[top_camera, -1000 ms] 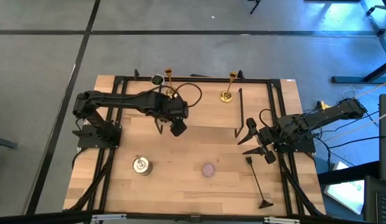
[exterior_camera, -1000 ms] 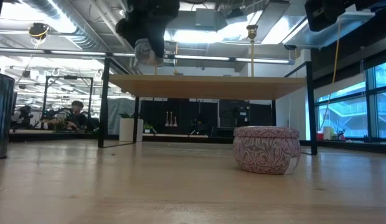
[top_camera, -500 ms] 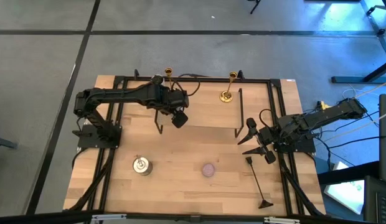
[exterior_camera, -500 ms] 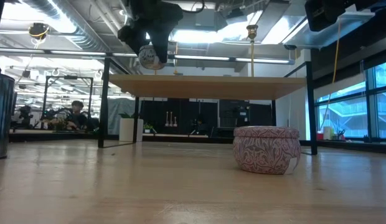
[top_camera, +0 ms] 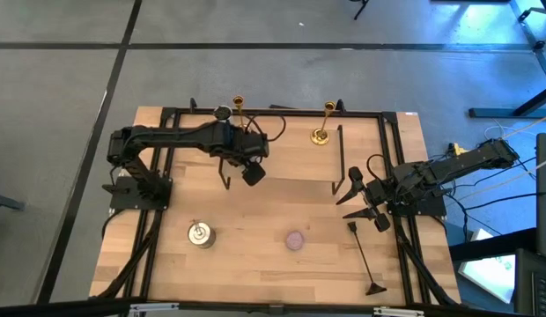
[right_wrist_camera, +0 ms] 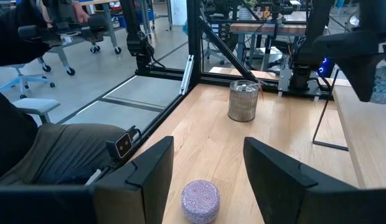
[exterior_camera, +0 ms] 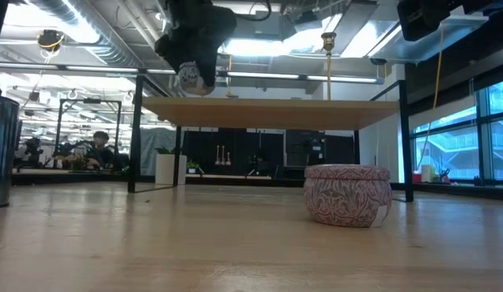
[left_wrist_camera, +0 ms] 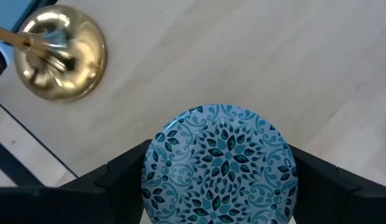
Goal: Pick & Place candle stick holders
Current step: Put the blue scented candle on the shelf
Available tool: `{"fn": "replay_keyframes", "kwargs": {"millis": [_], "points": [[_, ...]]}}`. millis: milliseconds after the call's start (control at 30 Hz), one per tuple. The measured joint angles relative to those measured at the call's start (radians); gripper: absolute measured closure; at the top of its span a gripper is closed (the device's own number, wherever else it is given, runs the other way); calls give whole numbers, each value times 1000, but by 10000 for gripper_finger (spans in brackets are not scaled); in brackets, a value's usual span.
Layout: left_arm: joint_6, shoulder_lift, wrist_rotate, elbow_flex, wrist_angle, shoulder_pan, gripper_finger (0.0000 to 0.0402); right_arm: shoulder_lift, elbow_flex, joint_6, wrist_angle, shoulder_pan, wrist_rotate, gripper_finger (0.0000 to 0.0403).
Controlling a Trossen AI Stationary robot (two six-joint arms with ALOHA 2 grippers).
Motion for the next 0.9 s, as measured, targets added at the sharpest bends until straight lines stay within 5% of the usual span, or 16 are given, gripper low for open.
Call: {"fn": "replay_keyframes", "kwargs": {"millis": [700,900], "points": [[-54,51,2,1,-40,28,109,0,0,0,-2,0,0,206],[-55,51,1,1,-42,28,52,0,0,0,-2,0,0,206]]}}
